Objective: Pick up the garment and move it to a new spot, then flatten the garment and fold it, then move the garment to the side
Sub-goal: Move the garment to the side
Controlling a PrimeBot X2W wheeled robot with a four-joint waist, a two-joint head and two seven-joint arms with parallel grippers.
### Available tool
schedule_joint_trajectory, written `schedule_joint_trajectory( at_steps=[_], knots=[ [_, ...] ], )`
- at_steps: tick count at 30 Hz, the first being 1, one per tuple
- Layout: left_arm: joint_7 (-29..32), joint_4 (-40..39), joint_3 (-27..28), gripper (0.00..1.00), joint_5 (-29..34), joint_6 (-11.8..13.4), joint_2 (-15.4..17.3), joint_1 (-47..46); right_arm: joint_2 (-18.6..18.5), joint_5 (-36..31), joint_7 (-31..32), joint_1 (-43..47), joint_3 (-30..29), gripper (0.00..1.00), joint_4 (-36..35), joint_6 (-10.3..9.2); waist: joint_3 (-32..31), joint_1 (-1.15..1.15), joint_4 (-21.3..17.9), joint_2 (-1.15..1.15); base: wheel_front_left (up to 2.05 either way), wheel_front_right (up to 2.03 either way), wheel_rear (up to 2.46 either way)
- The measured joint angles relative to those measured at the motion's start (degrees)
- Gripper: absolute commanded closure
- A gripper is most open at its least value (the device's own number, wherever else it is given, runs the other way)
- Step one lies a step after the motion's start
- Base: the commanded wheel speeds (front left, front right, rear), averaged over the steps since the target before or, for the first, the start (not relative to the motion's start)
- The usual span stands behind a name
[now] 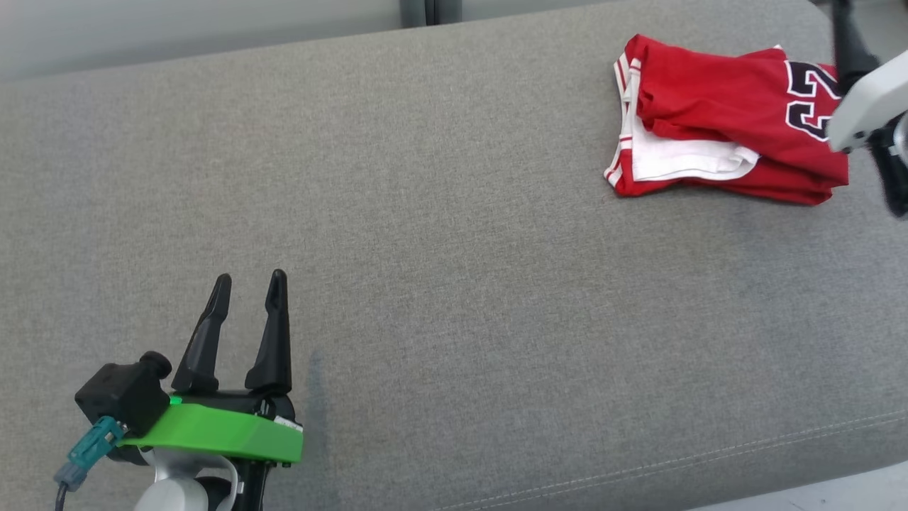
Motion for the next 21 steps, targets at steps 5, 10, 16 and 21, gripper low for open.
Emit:
schedule_joint_trajectory(
  at_steps=[5, 10, 16, 21],
  knots=[
    [-1.5, 2.5, 0.8, 0.0, 0.7, 0.6, -0.4, 0.0, 3.7, 0.0, -0.3, 3.6, 0.4, 0.0, -1.6, -0.05, -3.1, 0.0, -0.5, 0.0, 0.0, 0.0, 0.0],
    [-2.1, 4.2, 1.3, 0.0, 1.6, 1.4, -0.6, 0.2, 7.2, 0.6, -0.4, 9.2, 0.3, 0.0, -4.1, -0.1, -6.8, 0.0, -0.7, 0.0, 0.0, 0.0, 0.0],
    [-2.7, 5.3, 2.7, 0.0, 3.4, 2.0, -1.2, 1.4, 9.9, 1.1, -0.4, 14.9, -4.3, 0.0, -10.3, -1.65, -10.2, 0.0, -0.4, 0.0, 0.0, 0.0, 0.0],
    [-3.2, 6.1, 4.6, 0.0, 5.2, 2.6, -1.1, 2.4, 12.8, -0.1, -0.4, 20.3, -7.2, 0.0, -15.0, -2.29, -11.2, 0.0, 0.6, 0.0, 0.0, 0.0, 0.0]
  ],
)
